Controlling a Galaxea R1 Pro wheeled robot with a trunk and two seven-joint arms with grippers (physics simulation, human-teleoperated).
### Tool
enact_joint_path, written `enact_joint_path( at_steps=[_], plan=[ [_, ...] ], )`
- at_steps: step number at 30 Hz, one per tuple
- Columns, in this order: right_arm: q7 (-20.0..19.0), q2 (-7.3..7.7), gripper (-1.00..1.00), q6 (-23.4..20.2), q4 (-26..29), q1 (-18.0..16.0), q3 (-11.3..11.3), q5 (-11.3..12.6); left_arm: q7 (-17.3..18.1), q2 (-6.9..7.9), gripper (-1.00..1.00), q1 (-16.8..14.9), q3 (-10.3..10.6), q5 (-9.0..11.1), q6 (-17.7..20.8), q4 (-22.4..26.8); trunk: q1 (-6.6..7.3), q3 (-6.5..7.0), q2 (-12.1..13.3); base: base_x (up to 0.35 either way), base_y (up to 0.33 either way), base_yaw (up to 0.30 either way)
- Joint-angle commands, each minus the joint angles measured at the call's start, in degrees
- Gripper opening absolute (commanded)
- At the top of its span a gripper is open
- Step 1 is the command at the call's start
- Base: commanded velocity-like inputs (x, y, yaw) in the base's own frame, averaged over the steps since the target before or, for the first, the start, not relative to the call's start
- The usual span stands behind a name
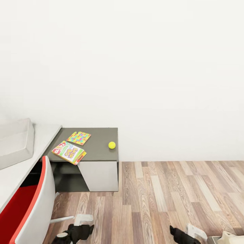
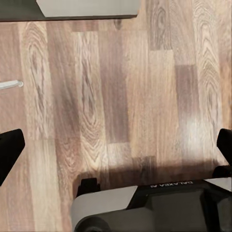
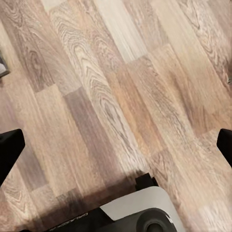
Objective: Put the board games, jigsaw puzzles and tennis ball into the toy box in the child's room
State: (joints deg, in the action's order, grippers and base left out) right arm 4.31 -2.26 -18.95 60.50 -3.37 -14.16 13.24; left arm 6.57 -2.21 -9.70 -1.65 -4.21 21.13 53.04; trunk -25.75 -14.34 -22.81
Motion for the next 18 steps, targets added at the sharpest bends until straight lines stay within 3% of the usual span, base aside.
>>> enact_joint_path(
  at_steps=[1,7,13,15,18],
  plan=[
    [0.3,-0.09,1.00,-1.8,1.9,0.2,-0.1,0.7,1.5,-0.02,1.00,0.0,-0.5,-0.5,2.0,1.6,-0.03,-0.11,-0.1,0.000,0.000,0.000],
    [0.3,-0.25,1.00,-19.2,15.4,0.9,-0.8,1.1,8.3,0.16,1.00,-0.2,-3.9,-0.5,17.7,15.5,-0.03,-0.11,-0.1,0.000,0.000,0.000],
    [0.2,-0.01,1.00,-28.0,25.4,0.9,-1.2,1.2,14.0,0.85,1.00,-0.4,-6.1,-0.4,32.4,27.8,-0.03,-0.11,-0.1,0.000,0.000,0.000],
    [0.1,0.06,1.00,-29.4,26.3,0.9,-1.2,1.2,16.5,1.33,1.00,-0.4,-6.7,-0.3,34.0,28.8,-0.03,-0.11,-0.1,0.000,0.000,0.000],
    [0.0,0.34,1.00,-32.8,27.6,0.9,-1.3,1.3,24.5,2.08,1.00,-0.6,-7.5,-0.4,36.3,30.0,-0.03,-0.11,-0.1,0.000,0.000,0.000]
  ],
)
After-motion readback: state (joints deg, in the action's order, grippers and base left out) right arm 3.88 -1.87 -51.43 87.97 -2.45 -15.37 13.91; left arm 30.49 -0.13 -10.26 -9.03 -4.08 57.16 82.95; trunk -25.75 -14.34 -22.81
